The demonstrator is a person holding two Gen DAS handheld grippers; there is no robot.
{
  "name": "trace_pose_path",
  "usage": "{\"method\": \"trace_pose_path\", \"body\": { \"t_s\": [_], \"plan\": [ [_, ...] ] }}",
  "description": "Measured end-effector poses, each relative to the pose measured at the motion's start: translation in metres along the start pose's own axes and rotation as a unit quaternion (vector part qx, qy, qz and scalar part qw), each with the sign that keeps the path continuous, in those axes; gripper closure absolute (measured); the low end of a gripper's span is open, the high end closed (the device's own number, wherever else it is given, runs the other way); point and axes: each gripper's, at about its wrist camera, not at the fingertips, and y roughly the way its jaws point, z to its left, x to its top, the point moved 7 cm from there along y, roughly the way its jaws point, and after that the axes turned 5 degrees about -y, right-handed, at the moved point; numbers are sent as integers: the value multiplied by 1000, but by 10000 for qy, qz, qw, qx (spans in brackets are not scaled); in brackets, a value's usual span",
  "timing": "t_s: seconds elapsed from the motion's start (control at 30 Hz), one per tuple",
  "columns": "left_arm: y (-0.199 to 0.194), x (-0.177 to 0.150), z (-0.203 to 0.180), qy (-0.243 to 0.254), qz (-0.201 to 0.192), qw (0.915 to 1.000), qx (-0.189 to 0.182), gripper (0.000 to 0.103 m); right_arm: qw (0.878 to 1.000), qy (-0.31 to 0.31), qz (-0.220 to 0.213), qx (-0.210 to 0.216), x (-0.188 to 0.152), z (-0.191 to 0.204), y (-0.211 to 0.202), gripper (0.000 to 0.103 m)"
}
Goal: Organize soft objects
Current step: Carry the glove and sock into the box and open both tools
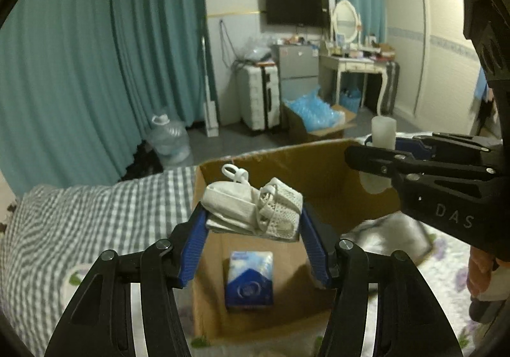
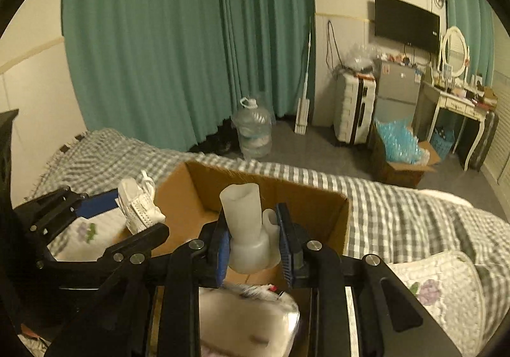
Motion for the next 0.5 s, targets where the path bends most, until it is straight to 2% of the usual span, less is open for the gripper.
{"method": "trace_pose_path", "body": {
  "t_s": [0.2,0.27,0.3,0.33,0.37,0.43,0.5],
  "plan": [
    [25,-12,4,-24,16,10000,3,45,9999,72,101,-37,-7,-6,23,73],
    [26,-11,4,-176,-38,9998,8,41,9998,122,93,-150,-4,-7,20,60],
    [25,-10,3,-236,-38,9997,11,32,9996,166,65,-206,-3,-8,16,44],
    [23,-9,4,-280,-47,9996,20,27,9995,200,12,-237,-1,-8,11,34],
    [21,-6,4,-301,-71,9995,58,18,9994,243,-66,-233,2,-9,4,32],
    [16,0,8,-343,-203,9989,266,17,9992,260,-150,-265,7,-9,-12,28],
    [4,7,14,-444,-316,9976,418,17,9986,235,-274,-376,16,-11,-34,20]
  ]
}}
